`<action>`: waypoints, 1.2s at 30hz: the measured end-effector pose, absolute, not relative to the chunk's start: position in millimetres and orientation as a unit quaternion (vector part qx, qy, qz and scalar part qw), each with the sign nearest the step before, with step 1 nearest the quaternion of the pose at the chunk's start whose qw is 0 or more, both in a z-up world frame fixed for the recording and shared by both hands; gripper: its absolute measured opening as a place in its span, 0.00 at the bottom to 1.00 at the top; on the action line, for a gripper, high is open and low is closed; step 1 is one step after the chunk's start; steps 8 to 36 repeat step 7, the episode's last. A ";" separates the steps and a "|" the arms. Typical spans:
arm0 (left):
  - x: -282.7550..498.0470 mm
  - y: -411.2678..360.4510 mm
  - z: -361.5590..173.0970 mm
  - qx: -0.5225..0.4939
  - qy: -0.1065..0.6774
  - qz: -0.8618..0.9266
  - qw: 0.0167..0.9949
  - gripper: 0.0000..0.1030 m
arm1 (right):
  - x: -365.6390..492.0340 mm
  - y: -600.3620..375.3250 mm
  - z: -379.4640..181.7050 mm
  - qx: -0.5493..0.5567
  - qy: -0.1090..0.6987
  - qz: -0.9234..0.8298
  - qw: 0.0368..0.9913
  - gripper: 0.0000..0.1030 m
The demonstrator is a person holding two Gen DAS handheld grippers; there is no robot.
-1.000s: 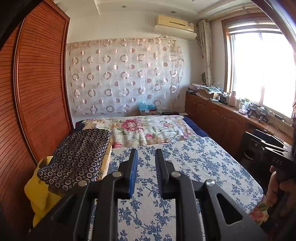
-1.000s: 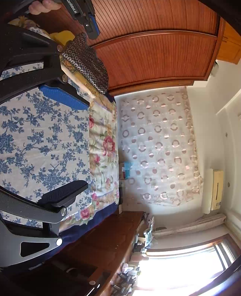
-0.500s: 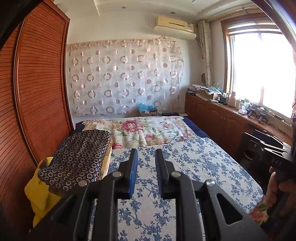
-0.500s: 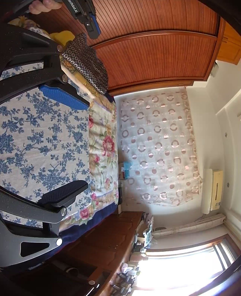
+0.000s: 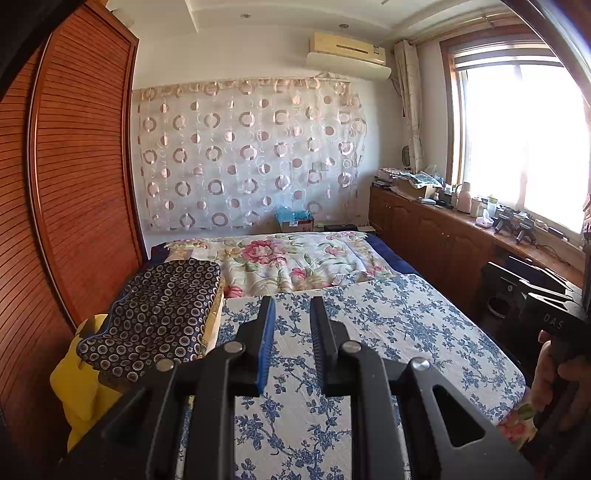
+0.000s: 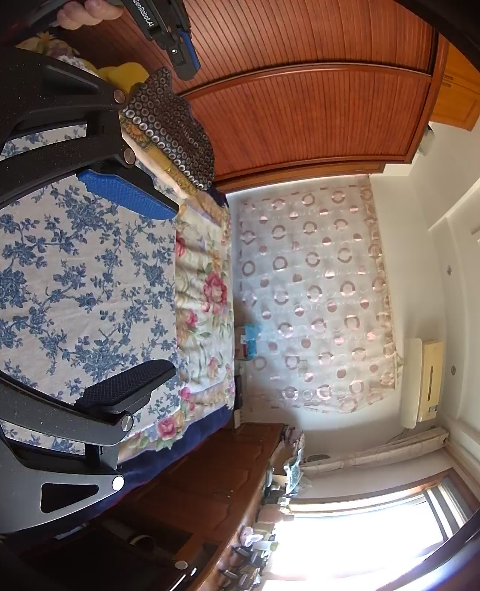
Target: Fold small clothes
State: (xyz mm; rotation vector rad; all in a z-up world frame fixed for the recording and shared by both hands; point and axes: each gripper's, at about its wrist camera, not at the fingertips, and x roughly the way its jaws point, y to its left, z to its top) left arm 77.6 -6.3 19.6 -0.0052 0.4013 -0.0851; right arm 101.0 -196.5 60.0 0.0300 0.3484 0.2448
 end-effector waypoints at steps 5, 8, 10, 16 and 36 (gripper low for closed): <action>77.3 -6.7 20.1 -0.003 0.199 -0.043 0.979 0.17 | 101.1 -196.1 59.3 0.015 0.173 0.122 0.977 0.78; 77.2 -6.6 20.0 -0.003 0.199 -0.043 0.979 0.17 | 101.0 -195.6 58.9 0.015 0.173 0.120 0.977 0.78; 77.2 -6.6 20.0 -0.003 0.199 -0.043 0.979 0.17 | 101.0 -195.6 58.9 0.015 0.173 0.120 0.977 0.78; 77.2 -6.6 20.0 -0.003 0.199 -0.043 0.979 0.17 | 101.0 -195.6 58.9 0.015 0.173 0.120 0.977 0.78; 77.2 -6.6 20.0 -0.003 0.199 -0.043 0.979 0.17 | 101.0 -195.6 58.9 0.015 0.173 0.120 0.977 0.78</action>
